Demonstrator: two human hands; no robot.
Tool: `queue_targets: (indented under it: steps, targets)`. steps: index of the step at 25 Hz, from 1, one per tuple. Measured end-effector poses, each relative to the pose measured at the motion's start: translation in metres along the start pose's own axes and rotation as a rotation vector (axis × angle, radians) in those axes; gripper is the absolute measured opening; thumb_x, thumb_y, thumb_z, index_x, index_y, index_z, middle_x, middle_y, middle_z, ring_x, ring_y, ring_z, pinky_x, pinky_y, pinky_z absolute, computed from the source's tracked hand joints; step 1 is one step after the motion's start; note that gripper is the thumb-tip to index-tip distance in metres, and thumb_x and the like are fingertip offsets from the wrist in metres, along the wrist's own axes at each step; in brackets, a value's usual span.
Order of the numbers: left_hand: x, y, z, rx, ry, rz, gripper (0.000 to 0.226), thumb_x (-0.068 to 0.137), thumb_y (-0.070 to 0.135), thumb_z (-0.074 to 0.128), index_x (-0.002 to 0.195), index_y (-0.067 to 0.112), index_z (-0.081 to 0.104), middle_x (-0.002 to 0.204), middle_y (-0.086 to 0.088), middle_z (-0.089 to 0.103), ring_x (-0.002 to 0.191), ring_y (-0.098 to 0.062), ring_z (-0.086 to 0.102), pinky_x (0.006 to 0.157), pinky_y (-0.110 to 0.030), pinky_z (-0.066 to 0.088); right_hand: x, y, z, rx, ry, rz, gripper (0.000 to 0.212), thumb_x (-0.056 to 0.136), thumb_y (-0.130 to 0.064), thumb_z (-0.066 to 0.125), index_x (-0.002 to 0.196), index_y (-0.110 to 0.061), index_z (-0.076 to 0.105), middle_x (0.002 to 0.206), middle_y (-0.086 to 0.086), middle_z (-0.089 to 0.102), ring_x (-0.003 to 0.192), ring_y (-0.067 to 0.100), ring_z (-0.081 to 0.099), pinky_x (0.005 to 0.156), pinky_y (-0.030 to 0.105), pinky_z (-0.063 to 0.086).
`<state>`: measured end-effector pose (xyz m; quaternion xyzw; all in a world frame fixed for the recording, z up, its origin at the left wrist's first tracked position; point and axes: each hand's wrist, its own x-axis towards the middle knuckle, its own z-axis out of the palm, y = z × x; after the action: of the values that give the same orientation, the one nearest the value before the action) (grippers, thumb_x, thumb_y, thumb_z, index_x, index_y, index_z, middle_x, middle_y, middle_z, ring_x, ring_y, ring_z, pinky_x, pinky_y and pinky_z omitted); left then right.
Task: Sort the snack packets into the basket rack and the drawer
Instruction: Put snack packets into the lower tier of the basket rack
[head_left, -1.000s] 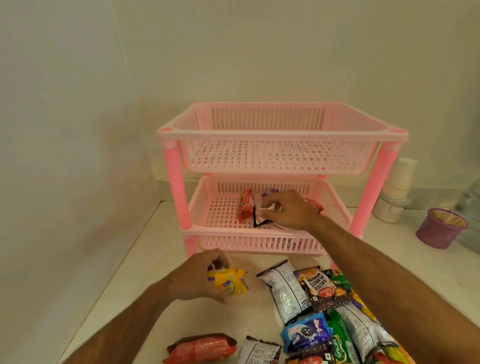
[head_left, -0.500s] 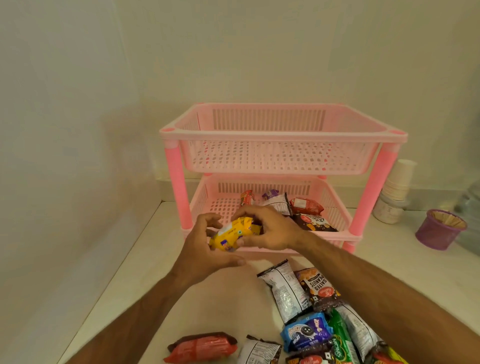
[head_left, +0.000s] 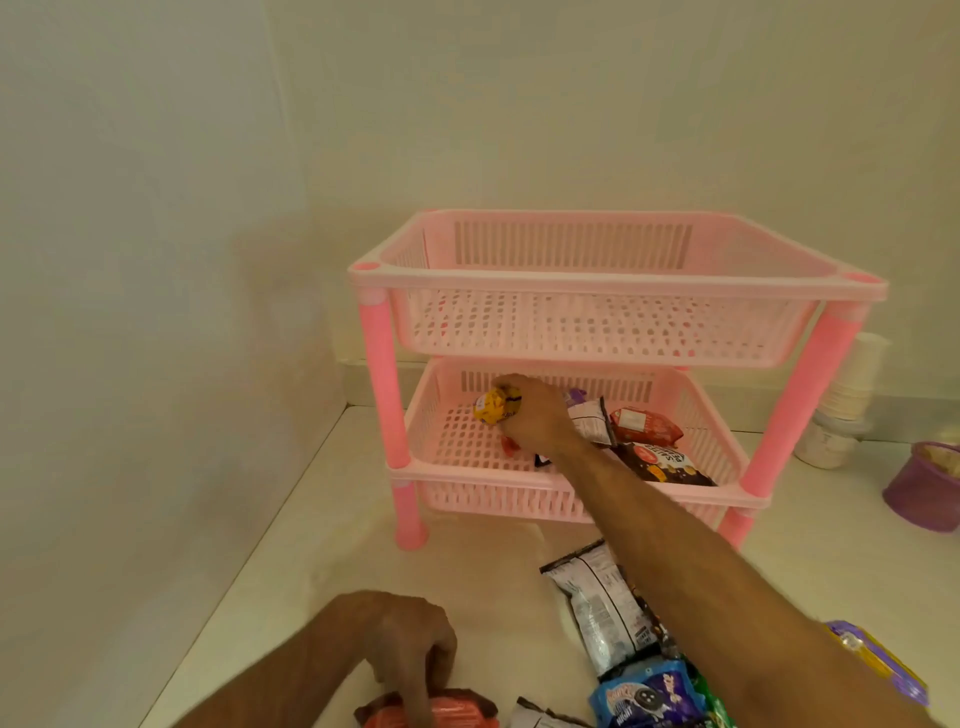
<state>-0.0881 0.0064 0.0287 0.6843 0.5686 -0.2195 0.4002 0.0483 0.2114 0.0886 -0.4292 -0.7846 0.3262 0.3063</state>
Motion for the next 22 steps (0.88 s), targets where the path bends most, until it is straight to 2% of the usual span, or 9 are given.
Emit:
queue_targets:
  steps: [3,7,9,11,13,14,16,19,22]
  targets:
    - [0.001,-0.007,-0.005,-0.040,0.047,-0.007,0.055,0.063,0.056,0.085,0.108,0.030,0.066,0.110,0.009,0.066,0.102,-0.019,0.066,0.088,-0.037,0.057,0.018,-0.002,0.019,-0.203,-0.073,-0.027,0.028,0.072,0.002,0.061,0.097,-0.010,0.064,0.104,0.008,0.066,0.099,0.030,0.062,0.078,0.034,0.051]
    - [0.007,-0.019,-0.006,-0.091,0.164,-0.006,0.057,0.065,0.062,0.082,0.109,0.030,0.064,0.112,0.011,0.061,0.098,-0.012,0.060,0.079,-0.029,0.052,0.031,0.003,0.035,-0.397,-0.332,0.019,0.047,0.084,-0.019,0.068,0.126,-0.011,0.050,0.132,0.010,0.039,0.122,0.030,0.045,0.097,0.033,0.042]
    - [0.010,-0.025,-0.006,-0.116,0.236,0.008,0.054,0.066,0.062,0.081,0.106,0.031,0.062,0.111,0.011,0.059,0.095,-0.010,0.057,0.074,-0.026,0.048,0.033,0.005,0.038,-0.453,-0.392,-0.004,0.016,0.090,-0.027,0.064,0.095,-0.025,0.049,0.127,0.006,0.037,0.128,0.031,0.041,0.098,0.035,0.040]
    - [0.011,-0.028,-0.006,-0.157,0.309,0.028,0.050,0.064,0.062,0.082,0.099,0.035,0.060,0.104,0.014,0.059,0.088,-0.005,0.056,0.069,-0.023,0.047,0.032,0.003,0.036,-0.498,-0.479,0.013,0.029,0.095,-0.033,0.058,0.079,-0.035,0.033,0.151,0.010,0.030,0.149,0.028,0.018,0.110,0.037,0.029]
    - [0.012,-0.029,-0.007,-0.244,0.407,0.051,0.049,0.060,0.063,0.083,0.094,0.037,0.059,0.098,0.015,0.061,0.078,-0.002,0.059,0.061,-0.021,0.049,0.023,0.006,0.030,-0.463,-0.488,0.035,0.016,0.097,-0.040,0.054,0.109,-0.030,0.049,0.166,0.011,0.001,0.153,0.026,0.001,0.118,0.039,0.019]
    - [0.012,-0.028,-0.007,-0.302,0.468,0.064,0.049,0.059,0.061,0.084,0.094,0.036,0.060,0.097,0.014,0.064,0.076,-0.001,0.061,0.059,-0.021,0.053,0.019,0.007,0.026,-0.425,-0.493,0.022,0.044,0.098,-0.042,0.054,0.137,-0.024,0.044,0.166,0.010,-0.005,0.153,0.026,0.000,0.120,0.040,0.015]
    - [0.013,-0.025,-0.010,-0.397,0.619,0.111,0.046,0.060,0.056,0.084,0.095,0.035,0.063,0.095,0.015,0.068,0.079,-0.003,0.066,0.065,-0.023,0.059,0.010,0.004,0.015,-0.282,-0.392,-0.012,0.069,0.098,-0.042,0.056,0.155,-0.019,0.025,0.166,0.008,0.003,0.153,0.024,0.004,0.121,0.039,0.014]
    - [0.013,-0.015,-0.016,-0.501,0.910,0.232,0.041,0.060,0.051,0.085,0.092,0.037,0.065,0.090,0.020,0.069,0.082,-0.002,0.067,0.068,-0.027,0.060,-0.011,-0.012,-0.008,0.001,-0.172,-0.050,0.050,0.090,-0.044,0.068,0.133,-0.019,0.060,0.140,0.002,0.056,0.129,0.021,0.054,0.106,0.039,0.046]
    - [0.011,0.002,-0.026,-0.589,1.197,0.383,0.041,0.060,0.045,0.089,0.092,0.034,0.067,0.087,0.016,0.071,0.076,-0.008,0.069,0.058,-0.024,0.057,-0.041,-0.020,-0.036,0.043,-0.308,-0.146,0.040,0.085,-0.044,0.074,0.119,-0.023,0.069,0.110,-0.004,0.070,0.096,0.009,0.068,0.081,0.035,0.060]
